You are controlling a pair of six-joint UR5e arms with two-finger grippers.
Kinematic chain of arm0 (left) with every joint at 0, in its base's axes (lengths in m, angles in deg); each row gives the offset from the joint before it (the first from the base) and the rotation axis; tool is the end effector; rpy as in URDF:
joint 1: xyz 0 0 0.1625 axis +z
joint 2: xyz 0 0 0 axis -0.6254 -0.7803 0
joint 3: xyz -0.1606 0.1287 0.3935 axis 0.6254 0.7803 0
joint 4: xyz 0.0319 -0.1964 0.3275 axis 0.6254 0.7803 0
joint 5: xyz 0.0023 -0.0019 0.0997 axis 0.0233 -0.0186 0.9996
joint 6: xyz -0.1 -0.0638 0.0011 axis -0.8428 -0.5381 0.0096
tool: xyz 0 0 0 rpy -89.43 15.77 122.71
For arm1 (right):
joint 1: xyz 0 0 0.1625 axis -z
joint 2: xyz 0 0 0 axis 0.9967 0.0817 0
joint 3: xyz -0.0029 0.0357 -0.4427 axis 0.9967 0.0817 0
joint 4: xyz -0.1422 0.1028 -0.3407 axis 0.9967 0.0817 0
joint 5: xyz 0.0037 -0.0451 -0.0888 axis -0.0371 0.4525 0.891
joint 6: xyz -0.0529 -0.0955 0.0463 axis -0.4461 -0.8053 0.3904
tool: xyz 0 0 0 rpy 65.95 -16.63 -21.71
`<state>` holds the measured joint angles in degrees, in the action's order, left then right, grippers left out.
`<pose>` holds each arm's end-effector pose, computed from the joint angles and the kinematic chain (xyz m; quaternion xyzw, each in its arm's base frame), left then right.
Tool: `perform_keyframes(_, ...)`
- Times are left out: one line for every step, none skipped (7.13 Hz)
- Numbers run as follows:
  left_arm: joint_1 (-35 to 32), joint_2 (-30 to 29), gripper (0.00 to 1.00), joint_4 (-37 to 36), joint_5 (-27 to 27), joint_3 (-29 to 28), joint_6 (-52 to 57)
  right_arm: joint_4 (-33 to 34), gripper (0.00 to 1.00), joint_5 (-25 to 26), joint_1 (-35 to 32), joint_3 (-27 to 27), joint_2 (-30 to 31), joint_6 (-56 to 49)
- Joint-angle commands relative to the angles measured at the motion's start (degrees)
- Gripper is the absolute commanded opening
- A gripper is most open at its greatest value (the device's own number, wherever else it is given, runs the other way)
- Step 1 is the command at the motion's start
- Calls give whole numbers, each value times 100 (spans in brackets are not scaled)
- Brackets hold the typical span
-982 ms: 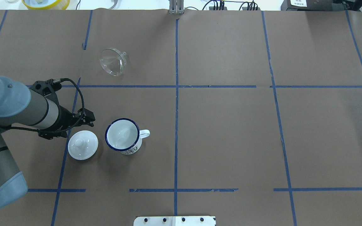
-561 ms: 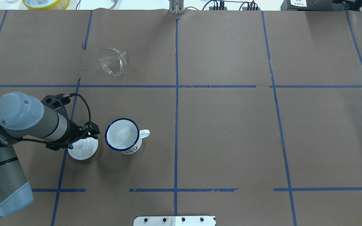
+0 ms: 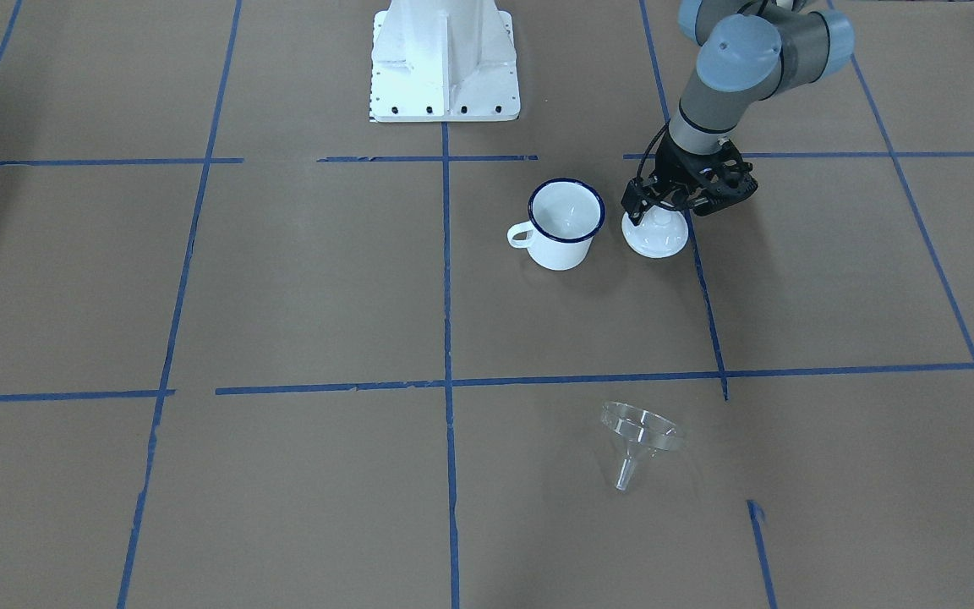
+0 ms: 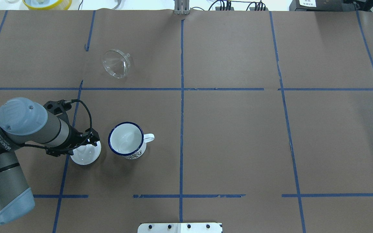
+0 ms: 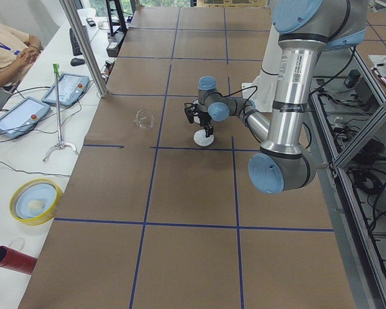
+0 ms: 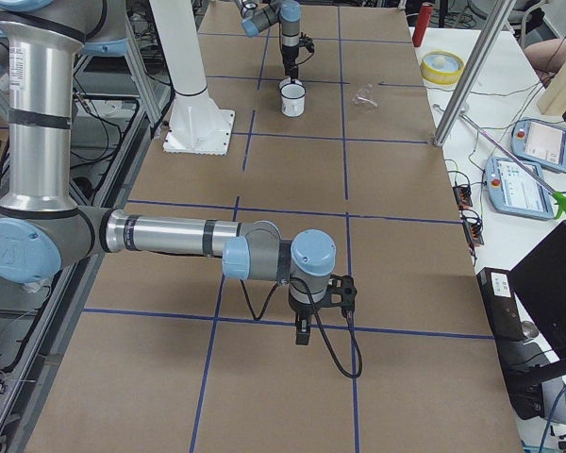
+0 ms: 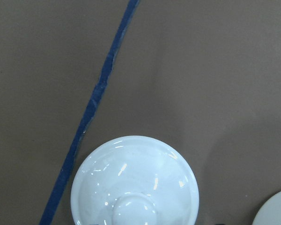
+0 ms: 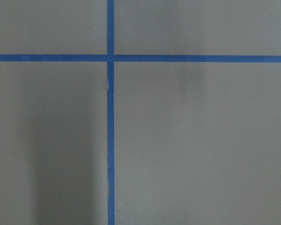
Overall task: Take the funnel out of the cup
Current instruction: 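Lift the white lid and carry it over the mug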
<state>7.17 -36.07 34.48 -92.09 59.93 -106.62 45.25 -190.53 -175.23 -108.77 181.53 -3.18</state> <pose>0.3988 -0.3517 0.4358 -0.0635 0.3869 -0.1807 0.9020 0.0546 -0.4097 0.7030 -0.0096 -0.3520 0.0053 0.9359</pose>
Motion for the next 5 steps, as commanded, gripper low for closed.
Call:
perform_keyframes(-2,37,74,4,0,-46,55,0,100,0,0,-4,0,0)
perform_keyframes(-2,37,56,4,9,-46,55,0,100,0,0,-4,0,0)
perform_keyframes(-2,37,37,-5,9,-55,55,0,100,0,0,-4,0,0)
perform_keyframes(-2,37,13,-14,9,-46,46,0,100,0,0,-4,0,0)
perform_keyframes(-10,37,0,-40,0,-11,46,0,100,0,0,-4,0,0)
